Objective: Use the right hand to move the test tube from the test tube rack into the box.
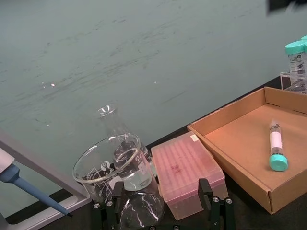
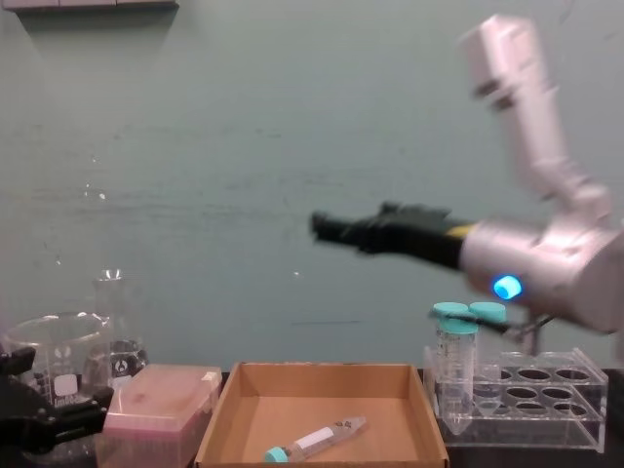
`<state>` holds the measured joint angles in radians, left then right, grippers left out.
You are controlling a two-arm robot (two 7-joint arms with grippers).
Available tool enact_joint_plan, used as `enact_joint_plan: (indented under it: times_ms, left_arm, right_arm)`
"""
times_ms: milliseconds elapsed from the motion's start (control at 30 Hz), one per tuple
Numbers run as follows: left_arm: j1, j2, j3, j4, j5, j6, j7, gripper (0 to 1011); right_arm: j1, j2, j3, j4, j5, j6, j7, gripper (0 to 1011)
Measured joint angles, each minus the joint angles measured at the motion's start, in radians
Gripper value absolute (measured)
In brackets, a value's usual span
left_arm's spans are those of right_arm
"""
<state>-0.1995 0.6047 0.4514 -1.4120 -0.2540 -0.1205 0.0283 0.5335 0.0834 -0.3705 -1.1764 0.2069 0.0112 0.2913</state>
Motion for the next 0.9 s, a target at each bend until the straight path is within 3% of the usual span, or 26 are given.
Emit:
enact_joint_plan:
  times_ms: [167,200,333,633,900]
  left_arm:
    - [0.000,0.000,0.000,0.000,0.000,0.000,0.000,1000]
    - [0.000,0.000,0.000,0.000,0.000,0.000,0.000,1000]
    - [0.000,0.000,0.000,0.000,0.000,0.000,0.000,1000]
    - [0.000,0.000,0.000,0.000,0.000,0.000,0.000,1000]
    - [0.000,0.000,0.000,0.000,0.000,0.000,0.000,1000]
  right_arm:
    - [-0.067,0.045,0.076,-0.133,0.026,-0.006,-0.041,1000]
    - [-0.088,0.058,0.104,-0.162,0.027,-0.015,-0.067,1000]
    - [-0.138,0.086,0.177,-0.210,0.023,-0.029,-0.128,1000]
    - [-0.240,0.133,0.329,-0.234,0.031,0.022,-0.203,1000]
    - [-0.281,0.154,0.376,-0.195,0.031,0.068,-0.194,1000]
